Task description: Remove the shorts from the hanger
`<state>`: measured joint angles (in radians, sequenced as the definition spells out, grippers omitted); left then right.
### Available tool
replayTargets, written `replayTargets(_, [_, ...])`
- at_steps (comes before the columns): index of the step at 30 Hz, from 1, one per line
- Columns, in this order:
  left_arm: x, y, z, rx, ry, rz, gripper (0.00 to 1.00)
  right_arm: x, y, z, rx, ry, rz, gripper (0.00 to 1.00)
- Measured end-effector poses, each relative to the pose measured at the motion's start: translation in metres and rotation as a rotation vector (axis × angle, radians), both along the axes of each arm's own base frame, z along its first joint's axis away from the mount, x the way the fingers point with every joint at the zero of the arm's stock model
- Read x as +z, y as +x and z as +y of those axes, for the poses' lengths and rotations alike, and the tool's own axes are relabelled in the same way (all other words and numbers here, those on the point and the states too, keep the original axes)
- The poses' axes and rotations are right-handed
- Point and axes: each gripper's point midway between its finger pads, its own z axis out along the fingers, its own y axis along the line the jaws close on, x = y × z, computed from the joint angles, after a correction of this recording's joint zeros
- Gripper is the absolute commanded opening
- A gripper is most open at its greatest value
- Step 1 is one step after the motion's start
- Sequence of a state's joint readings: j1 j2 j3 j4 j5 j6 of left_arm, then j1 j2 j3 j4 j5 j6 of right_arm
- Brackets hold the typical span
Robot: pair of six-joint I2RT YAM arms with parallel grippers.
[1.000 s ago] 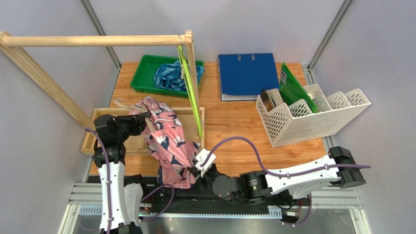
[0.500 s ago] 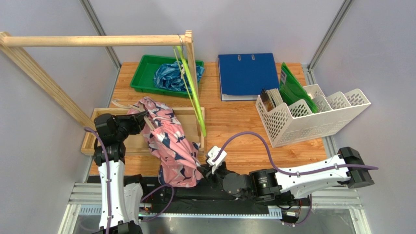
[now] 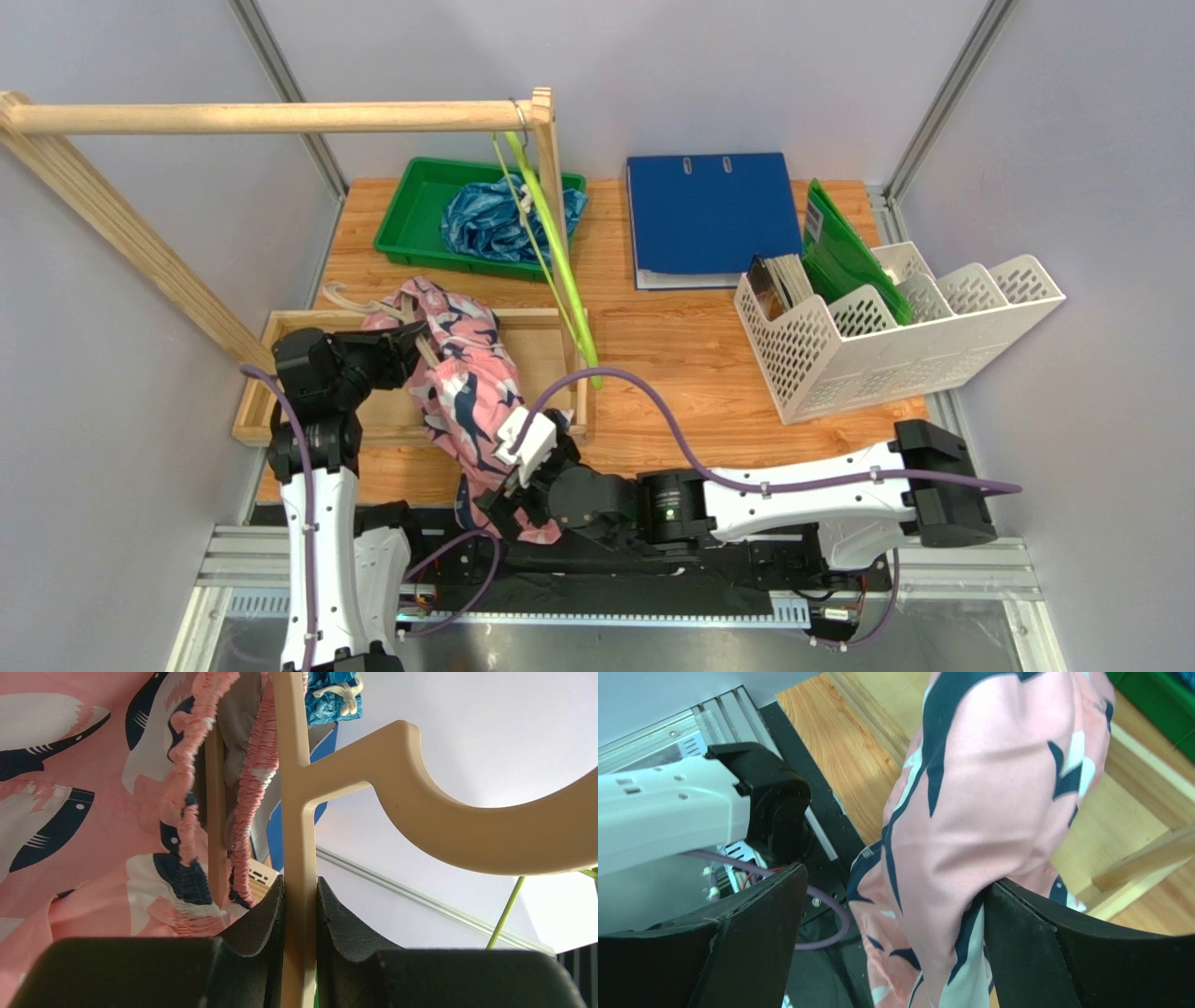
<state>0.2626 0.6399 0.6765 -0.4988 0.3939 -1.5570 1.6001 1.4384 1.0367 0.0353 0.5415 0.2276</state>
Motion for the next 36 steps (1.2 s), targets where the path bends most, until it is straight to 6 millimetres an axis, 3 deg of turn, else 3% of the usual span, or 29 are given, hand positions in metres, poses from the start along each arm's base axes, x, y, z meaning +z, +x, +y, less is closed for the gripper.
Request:
replayTargets(4, [0.001,-0.001,-0.002,-0.011,0.008,0.0,0.0,0.008,0.013,0.014,-0.023,-0.018,-0.031,0.9])
replayTargets(11, [0.001,-0.002,-0.007,-0.033,0.015,-0.001,0.0,0.022,0.06,0.008,-0.147,-0.028,-0.048,0.9])
replayTargets(15, [0.001,-0.003,-0.008,-0.036,0.016,-0.003,0.0,0.016,0.067,0.007,-0.165,-0.056,-0.048,0.77])
replayTargets(16, [0.001,-0.003,-0.008,-0.036,0.016,-0.003,0.0,0.014,0.067,0.007,-0.164,-0.061,-0.049,0.61])
replayTargets(17, [0.001,-0.003,-0.008,-0.036,0.016,-0.004,0.0,0.012,0.066,0.009,-0.157,-0.064,-0.045,0.51])
replayTargets(18, [0.001,-0.003,-0.008,-0.036,0.016,-0.004,0.0,0.01,0.064,0.011,-0.144,-0.065,-0.038,0.26])
replayTargets(20, [0.001,-0.003,-0.008,-0.037,0.016,-0.004,0.0,0.007,0.06,0.014,-0.121,-0.067,-0.024,0.04])
replayTargets(21, [0.001,-0.003,-0.008,-0.037,0.017,-0.004,0.0,0.006,0.059,0.014,-0.111,-0.068,-0.022,0.0])
replayTargets(27, [0.001,-0.002,-0.007,-0.027,0.021,-0.006,0.0,0.004,0.043,0.019,-0.08,-0.058,0.003,0.0])
replayTargets(31, [0.001,0.001,-0.006,-0.026,0.02,-0.005,0.0,-0.003,0.012,0.018,-0.035,-0.076,-0.014,0.0])
replayTargets(34, [0.0,0.002,-0.008,-0.036,0.017,-0.002,0.0,-0.018,-0.011,0.004,-0.02,-0.085,-0.009,0.0])
replayTargets(36, [0.0,0.003,-0.009,-0.04,0.015,0.0,0.0,-0.032,-0.015,-0.014,-0.037,-0.079,0.007,0.0])
